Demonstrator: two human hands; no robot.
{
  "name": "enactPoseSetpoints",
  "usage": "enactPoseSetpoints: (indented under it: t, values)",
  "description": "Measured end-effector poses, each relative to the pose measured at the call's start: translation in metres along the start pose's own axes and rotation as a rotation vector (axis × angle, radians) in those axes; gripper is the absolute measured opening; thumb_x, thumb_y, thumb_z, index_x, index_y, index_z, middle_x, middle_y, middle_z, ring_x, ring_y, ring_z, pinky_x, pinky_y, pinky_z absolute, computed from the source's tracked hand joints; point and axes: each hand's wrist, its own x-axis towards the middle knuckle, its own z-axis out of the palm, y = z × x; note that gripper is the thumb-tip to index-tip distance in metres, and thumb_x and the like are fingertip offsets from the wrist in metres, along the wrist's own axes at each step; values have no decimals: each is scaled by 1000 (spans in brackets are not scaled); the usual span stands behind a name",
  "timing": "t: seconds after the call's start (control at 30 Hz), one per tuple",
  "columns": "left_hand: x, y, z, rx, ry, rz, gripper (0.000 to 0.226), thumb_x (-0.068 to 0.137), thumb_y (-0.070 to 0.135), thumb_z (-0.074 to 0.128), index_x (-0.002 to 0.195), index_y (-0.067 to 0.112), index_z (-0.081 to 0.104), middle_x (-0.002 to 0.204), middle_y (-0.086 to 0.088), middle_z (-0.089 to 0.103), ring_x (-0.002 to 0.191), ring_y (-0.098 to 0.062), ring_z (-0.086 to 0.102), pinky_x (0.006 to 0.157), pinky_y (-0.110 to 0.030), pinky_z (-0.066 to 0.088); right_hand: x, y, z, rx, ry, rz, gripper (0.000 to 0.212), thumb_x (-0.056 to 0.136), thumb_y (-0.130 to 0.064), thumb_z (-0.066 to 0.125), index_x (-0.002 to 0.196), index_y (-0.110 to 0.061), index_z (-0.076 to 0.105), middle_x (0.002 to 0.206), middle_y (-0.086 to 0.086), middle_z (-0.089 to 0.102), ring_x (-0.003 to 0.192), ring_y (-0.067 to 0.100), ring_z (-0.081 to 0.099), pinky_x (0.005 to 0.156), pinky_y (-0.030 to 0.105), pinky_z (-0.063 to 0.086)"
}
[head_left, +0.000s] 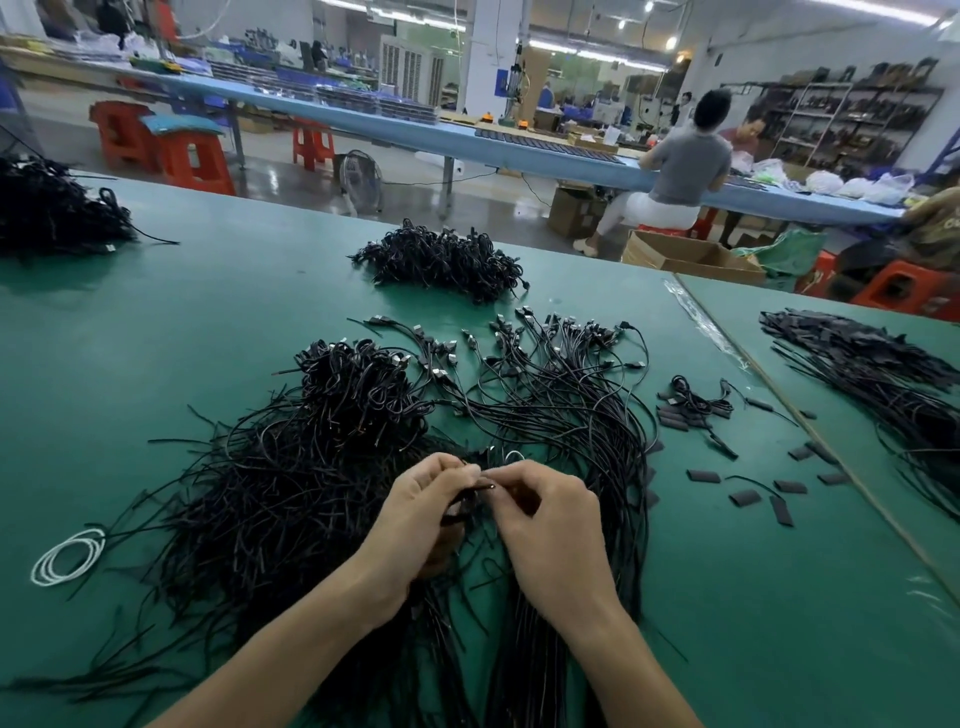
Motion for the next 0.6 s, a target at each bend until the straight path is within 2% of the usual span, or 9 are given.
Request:
enactPoseSetpoints:
  t: [0.07, 0.17, 0.23, 0.3, 0.43, 0.53, 0.6]
  values:
    - [0, -2, 2, -3, 6, 85, 23, 101, 25, 50, 99, 5, 61, 57, 1, 50, 43, -7, 40, 40, -17, 30, -6, -5, 1, 20, -8, -24, 15, 91, -13, 70, 95, -24, 79, 82, -15, 70, 83, -2, 66, 70, 8, 48]
    - [0, -3, 5, 12, -6, 187, 33, 102, 27, 47, 93, 7, 72, 68, 5, 68, 58, -1, 61, 52, -10, 45, -11, -7, 2, -61, -45, -50, 20, 92, -8, 67, 89, -24, 79, 79, -8, 65, 76, 8, 62, 68, 13, 47]
    - [-1, -4, 7, 11, -42, 192, 42, 98, 40, 47, 87, 12, 77, 80, -5, 74, 73, -9, 68, 64, -15, 50, -14, -7, 2, -110, -69, -59, 20, 92, -8, 65, 85, -22, 77, 77, -7, 60, 74, 9, 58, 66, 13, 45]
    - [-3, -5, 6, -8, -42, 162, 45, 94, 47, 47, 85, 17, 78, 83, -9, 75, 78, -14, 71, 67, -19, 53, -16, -9, 1, -117, -79, -71, 21, 94, -8, 64, 86, -22, 77, 78, -9, 58, 76, 9, 58, 65, 11, 44]
    - [-5, -5, 9, 19, 47, 124, 53, 105, 40, 40, 77, 18, 79, 63, 2, 70, 54, -1, 63, 48, -10, 45, -20, -11, -4, -85, 11, -54, 14, 91, -12, 70, 91, -24, 78, 82, -12, 66, 83, 2, 62, 71, 8, 45]
    - [-7, -2, 11, 21, 76, 119, 60, 106, 41, 36, 75, 13, 78, 58, 1, 68, 46, -2, 58, 42, -11, 41, -24, -12, -3, -129, 65, -32, 17, 87, -17, 76, 82, -32, 72, 84, -15, 65, 85, -2, 62, 73, 8, 47]
    - [-6, 1, 11, 21, 114, 100, 61, 105, 44, 37, 71, 14, 77, 53, 1, 63, 40, -6, 51, 36, -16, 36, -29, -15, 0, -171, 50, -80, 13, 89, -17, 74, 86, -29, 71, 89, -19, 60, 90, -4, 59, 77, 6, 46]
